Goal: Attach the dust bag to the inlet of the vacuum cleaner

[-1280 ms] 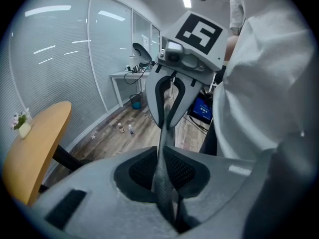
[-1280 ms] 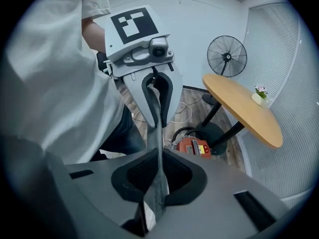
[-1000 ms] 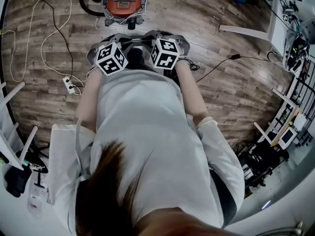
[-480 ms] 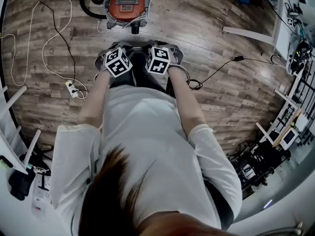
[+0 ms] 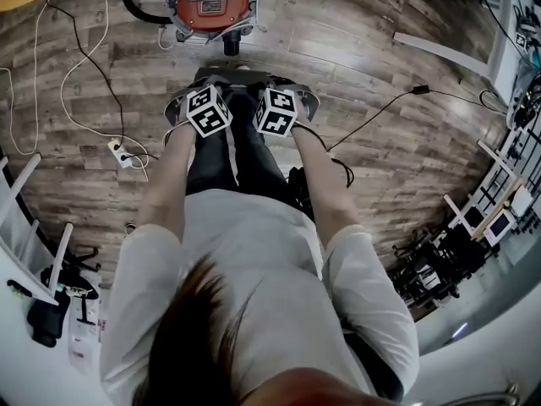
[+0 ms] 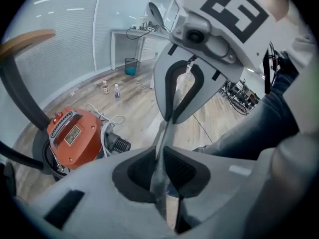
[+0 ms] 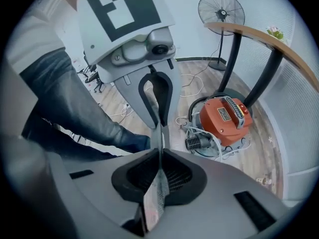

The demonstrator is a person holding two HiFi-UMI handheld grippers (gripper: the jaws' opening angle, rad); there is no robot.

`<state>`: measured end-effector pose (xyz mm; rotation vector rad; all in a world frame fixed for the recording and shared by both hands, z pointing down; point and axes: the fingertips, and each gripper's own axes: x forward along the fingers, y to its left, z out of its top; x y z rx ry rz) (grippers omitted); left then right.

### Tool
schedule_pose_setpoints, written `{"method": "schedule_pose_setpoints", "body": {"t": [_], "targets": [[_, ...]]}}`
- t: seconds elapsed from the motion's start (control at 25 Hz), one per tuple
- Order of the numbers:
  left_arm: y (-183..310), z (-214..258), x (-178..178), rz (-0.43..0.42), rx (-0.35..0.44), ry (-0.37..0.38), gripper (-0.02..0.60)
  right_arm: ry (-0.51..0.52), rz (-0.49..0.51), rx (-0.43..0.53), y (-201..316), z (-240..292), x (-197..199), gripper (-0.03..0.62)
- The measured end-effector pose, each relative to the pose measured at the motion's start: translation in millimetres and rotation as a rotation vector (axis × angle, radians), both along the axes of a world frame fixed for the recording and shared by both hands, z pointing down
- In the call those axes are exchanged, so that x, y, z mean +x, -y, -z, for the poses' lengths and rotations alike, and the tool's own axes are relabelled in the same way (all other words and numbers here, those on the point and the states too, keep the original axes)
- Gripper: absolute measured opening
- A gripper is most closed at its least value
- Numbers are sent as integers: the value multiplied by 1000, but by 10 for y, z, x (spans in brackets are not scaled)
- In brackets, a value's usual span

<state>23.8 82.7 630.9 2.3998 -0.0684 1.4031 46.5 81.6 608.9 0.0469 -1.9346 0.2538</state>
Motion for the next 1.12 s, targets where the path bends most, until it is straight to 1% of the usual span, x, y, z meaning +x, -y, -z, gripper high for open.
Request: {"method": "schedule_pose_setpoints", "body": {"t": [0.16,0.24,0.36,0.44,0.56,0.68,0.8,0.84,0.96,1.0,1.04,1.08,1.12], "targets": [[100,17,138,21,40,-66,52,63,-5,-34,116,34,132,32],[139,-15,203,33,58,-77,52,70,4,-42,173,12,197,32],[240,-168,232,48,99,-40,52,38,34,-19,274,-145,229,32],[287,-297,208,50,113,-14,52,30,18,-10,313,-285,208,32],[278,-477,131,9,125,11,52,42,-27,-24,280,-478,135,32],[285,-634,67,-33,141,17,52,54,-22,-35,273,-641,72,32],[344,-768,26,-8,153,11,52,66,-11,-26,345,-771,37,32],[359,-811,24,2,157,12,52,61,14,-20,366,-820,36,32],[462,-934,33,49,184,23,46,16,157,26,508,-975,44,31],[530,-980,16,80,192,29,46,12,162,39,586,-1015,27,31],[592,-1031,-11,106,192,34,48,17,140,47,649,-1053,2,32],[629,-1084,-39,116,186,36,48,26,108,50,679,-1094,-26,32],[634,-1135,-63,102,182,35,48,33,82,50,672,-1141,-48,32]]}}
